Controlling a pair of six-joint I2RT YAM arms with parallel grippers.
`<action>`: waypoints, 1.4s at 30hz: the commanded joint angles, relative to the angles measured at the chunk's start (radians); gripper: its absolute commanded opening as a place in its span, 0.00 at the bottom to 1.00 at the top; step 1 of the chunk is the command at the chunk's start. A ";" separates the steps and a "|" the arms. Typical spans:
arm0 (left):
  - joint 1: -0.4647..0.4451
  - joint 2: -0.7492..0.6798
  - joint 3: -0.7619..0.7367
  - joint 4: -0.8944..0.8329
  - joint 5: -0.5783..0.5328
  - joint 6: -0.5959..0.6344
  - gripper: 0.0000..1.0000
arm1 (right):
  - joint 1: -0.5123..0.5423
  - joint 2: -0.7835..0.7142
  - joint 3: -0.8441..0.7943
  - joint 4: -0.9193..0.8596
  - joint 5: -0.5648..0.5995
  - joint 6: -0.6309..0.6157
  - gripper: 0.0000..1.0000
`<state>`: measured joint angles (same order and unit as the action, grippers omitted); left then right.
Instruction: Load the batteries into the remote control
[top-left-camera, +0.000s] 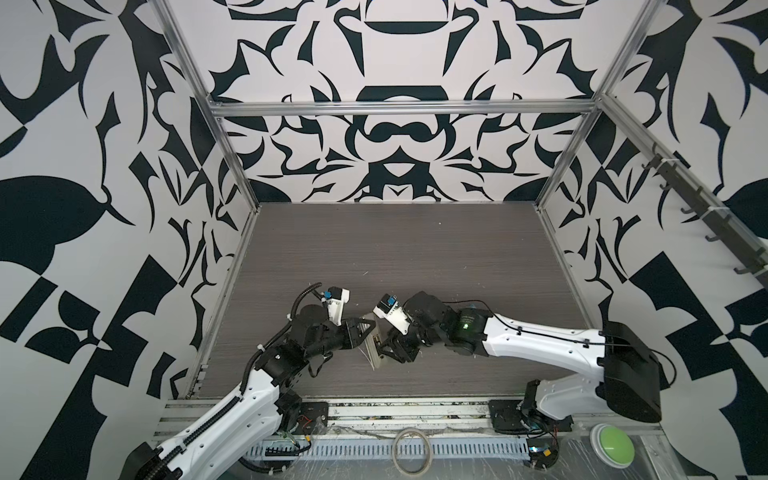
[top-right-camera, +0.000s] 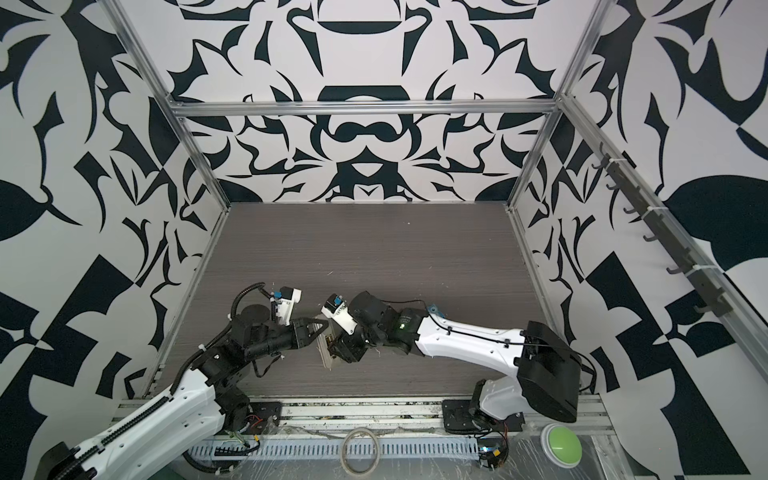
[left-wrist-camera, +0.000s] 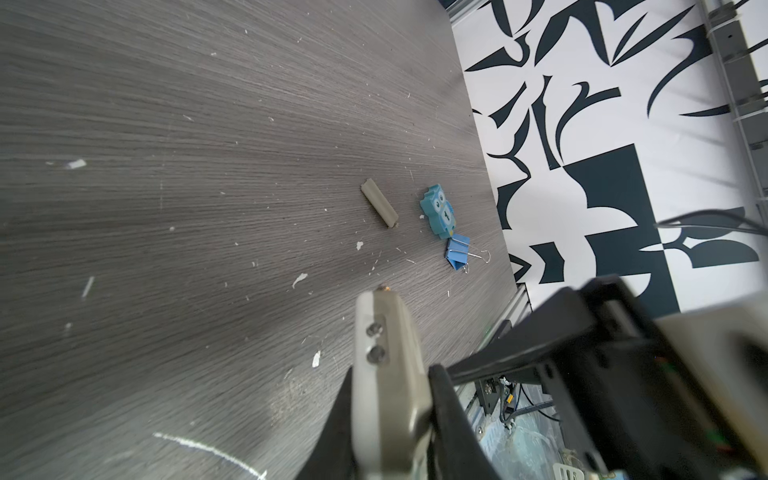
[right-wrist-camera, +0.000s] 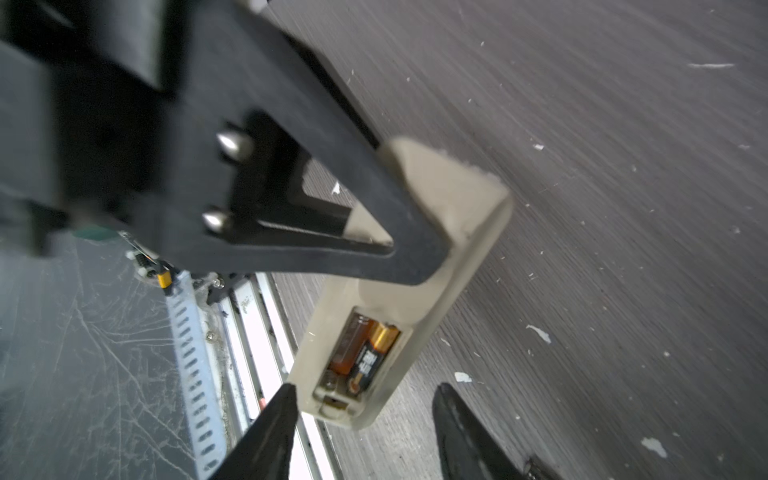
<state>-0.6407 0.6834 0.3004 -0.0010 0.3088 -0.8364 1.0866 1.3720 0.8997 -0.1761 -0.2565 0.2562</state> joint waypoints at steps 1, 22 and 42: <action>-0.001 0.007 0.003 0.027 -0.012 0.013 0.00 | -0.003 -0.056 0.034 -0.044 0.030 -0.011 0.60; -0.001 -0.035 -0.139 0.182 0.030 -0.006 0.00 | -0.118 0.052 0.016 -0.317 0.159 -0.385 0.76; -0.001 -0.147 -0.212 0.208 0.099 0.022 0.00 | -0.147 0.313 0.116 -0.419 0.172 -0.610 0.66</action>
<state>-0.6407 0.5621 0.0967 0.1967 0.3874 -0.8272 0.9485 1.6787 0.9833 -0.5648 -0.0917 -0.3244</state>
